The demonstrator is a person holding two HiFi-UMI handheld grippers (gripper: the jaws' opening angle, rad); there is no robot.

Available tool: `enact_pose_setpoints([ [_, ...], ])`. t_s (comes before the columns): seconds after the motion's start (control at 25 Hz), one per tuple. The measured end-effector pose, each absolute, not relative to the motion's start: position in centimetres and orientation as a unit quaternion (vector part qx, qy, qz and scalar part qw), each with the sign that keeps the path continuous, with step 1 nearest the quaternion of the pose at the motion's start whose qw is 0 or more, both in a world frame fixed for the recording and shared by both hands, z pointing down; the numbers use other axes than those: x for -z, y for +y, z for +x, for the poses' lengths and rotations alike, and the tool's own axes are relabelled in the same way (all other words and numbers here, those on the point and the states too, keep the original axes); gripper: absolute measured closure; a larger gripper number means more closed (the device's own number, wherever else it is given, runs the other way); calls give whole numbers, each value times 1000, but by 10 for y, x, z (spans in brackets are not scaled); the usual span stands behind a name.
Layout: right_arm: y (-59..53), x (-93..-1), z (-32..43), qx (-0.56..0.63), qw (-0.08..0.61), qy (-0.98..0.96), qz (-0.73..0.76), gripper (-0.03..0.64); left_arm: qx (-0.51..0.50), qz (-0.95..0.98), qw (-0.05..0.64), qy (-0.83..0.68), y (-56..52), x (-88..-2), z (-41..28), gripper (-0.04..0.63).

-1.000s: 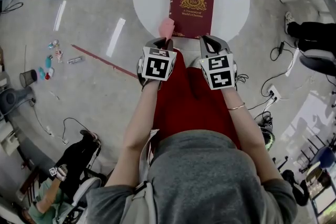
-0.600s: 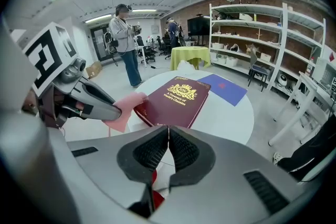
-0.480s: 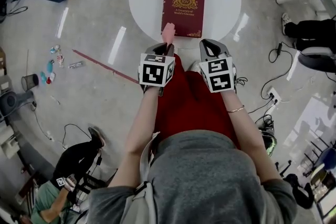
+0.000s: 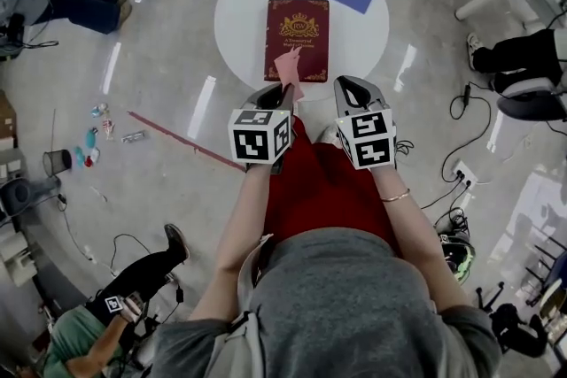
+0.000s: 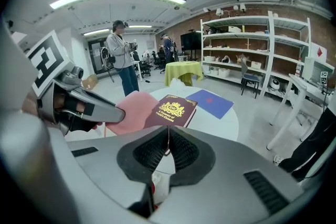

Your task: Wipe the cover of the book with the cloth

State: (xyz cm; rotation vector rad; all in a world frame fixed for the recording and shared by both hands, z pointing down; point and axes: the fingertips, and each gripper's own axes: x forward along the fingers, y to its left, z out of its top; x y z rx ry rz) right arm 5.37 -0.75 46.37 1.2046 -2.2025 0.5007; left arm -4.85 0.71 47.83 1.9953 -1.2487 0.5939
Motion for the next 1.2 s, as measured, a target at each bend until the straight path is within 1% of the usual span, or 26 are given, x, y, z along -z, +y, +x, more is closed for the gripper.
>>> enact_pose_setpoints([
  [0.64, -29, -398, 76, -152, 209, -836, 485, 588, -188, 811, 246, -497, -21, -406, -32, 561],
  [1.2, -44, -324, 89, -79, 133, -850, 503, 589, -135, 826, 146, -527, -39, -340, -30, 562],
])
